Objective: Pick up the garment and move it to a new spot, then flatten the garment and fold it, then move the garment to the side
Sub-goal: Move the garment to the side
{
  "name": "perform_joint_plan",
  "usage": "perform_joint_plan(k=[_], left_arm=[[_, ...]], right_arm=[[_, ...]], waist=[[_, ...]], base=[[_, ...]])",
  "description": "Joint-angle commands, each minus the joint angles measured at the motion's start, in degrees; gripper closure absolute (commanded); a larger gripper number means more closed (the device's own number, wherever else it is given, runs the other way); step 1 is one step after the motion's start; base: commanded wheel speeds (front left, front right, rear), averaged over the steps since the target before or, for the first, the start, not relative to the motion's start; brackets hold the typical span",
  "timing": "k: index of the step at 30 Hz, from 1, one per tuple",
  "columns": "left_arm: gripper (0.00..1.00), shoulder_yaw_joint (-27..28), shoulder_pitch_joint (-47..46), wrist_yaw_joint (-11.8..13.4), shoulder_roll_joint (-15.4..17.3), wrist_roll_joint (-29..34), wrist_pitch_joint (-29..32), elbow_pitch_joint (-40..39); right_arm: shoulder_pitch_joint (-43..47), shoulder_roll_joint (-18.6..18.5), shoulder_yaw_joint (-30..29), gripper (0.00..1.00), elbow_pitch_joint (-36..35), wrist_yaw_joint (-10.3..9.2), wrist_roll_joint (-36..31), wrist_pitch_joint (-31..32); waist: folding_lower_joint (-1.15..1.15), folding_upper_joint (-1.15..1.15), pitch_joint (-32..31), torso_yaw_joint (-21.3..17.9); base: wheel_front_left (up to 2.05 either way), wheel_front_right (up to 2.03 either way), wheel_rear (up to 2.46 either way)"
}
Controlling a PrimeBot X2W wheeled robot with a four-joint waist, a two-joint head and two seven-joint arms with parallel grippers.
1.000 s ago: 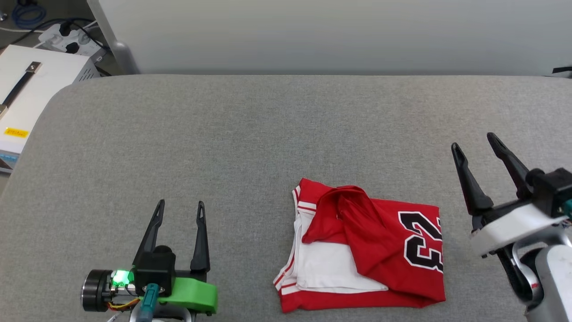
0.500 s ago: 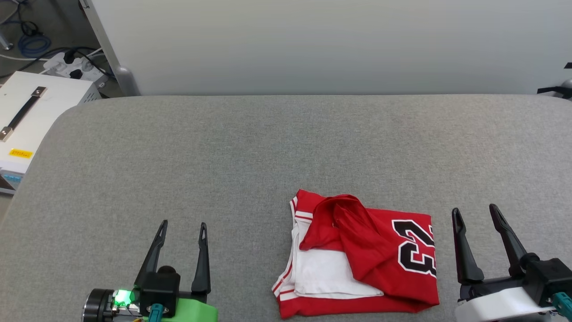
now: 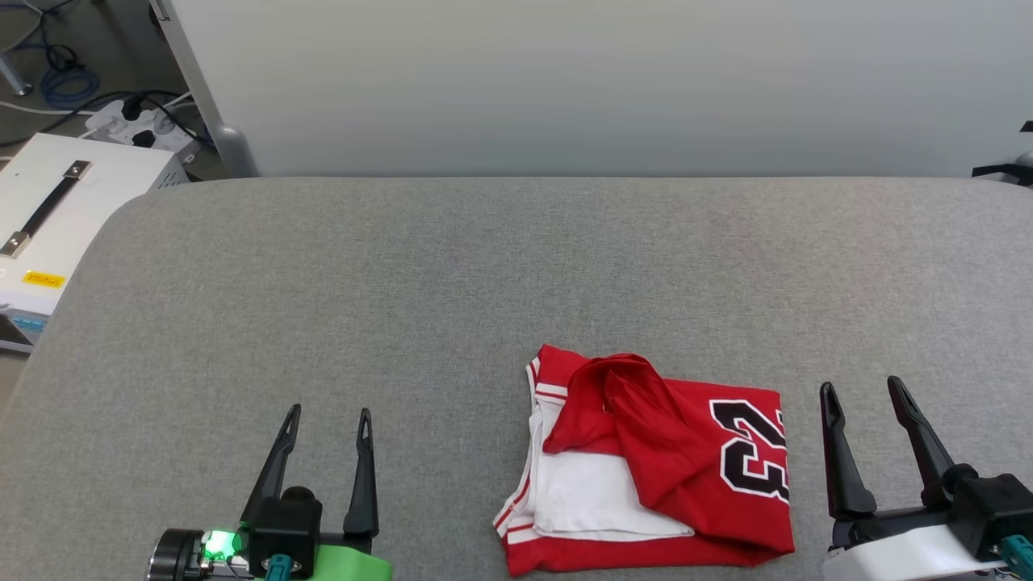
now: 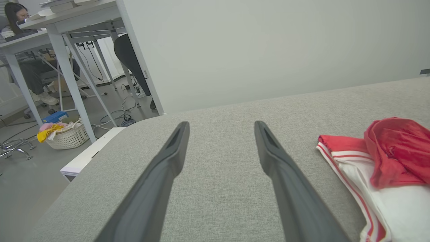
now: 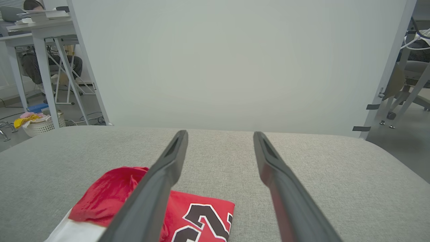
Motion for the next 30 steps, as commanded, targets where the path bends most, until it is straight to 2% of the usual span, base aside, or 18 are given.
perform_joint_plan(k=[1, 6, 11, 14, 18, 23, 27, 30], left_arm=[[0.00, 0.2, 0.9, 0.4, 0.2, -0.3, -0.3, 0.0], [0.00, 0.2, 0.5, 0.4, 0.1, -0.5, -0.3, 0.1], [0.00, 0.2, -0.5, 0.2, -0.1, -0.6, -0.3, 0.2], [0.00, 0.1, -0.9, 0.0, -0.3, -0.6, -0.3, 0.3], [0.00, 0.1, -1.3, -0.1, -0.5, -0.6, -0.3, 0.4], [0.00, 0.2, -1.7, -0.2, -0.8, -0.8, -0.3, 0.3], [0.00, 0.1, -2.5, -0.5, -1.1, -0.8, -0.3, 0.2], [0.00, -0.1, -3.3, -0.8, -1.3, -0.6, -0.3, 0.2]], right_arm=[[-0.1, 0.1, -0.1, 0.00, 0.0, -0.04, 0.1, -0.5], [-3.8, -1.8, -1.4, 0.00, -1.1, -0.04, 0.5, -0.5], [-10.3, -7.5, -3.6, 0.00, -0.4, -0.04, 2.9, -0.2], [-14.1, -12.2, -2.7, 0.00, 0.7, -0.04, 6.9, 4.1], [-17.9, -17.8, -1.9, 0.00, 1.3, -0.04, 13.6, 14.7], [-19.8, -24.3, 2.1, 0.00, 2.3, -0.04, 28.1, 35.1], [-19.7, -27.7, 4.3, 0.00, 2.9, -0.04, 37.9, 48.5], [-19.0, -28.5, 5.8, 0.00, 4.4, -0.04, 42.1, 55.1]], waist=[[0.00, 0.00, 0.0, 0.0], [0.00, 0.00, 0.7, 0.2], [0.00, 0.00, 1.5, 0.7], [0.00, 0.00, 2.0, 1.0], [0.00, 0.00, 2.6, 1.4], [0.00, 0.00, 3.8, 1.8], [0.00, 0.00, 5.1, 2.2], [0.00, 0.00, 6.1, 2.7]], base=[[0.00, 0.00, 0.00], [0.00, 0.00, 0.00], [0.00, 0.00, 0.00], [0.00, 0.00, 0.00], [0.00, 0.00, 0.00], [0.00, 0.00, 0.00], [0.00, 0.00, 0.00], [0.00, 0.00, 0.00]])
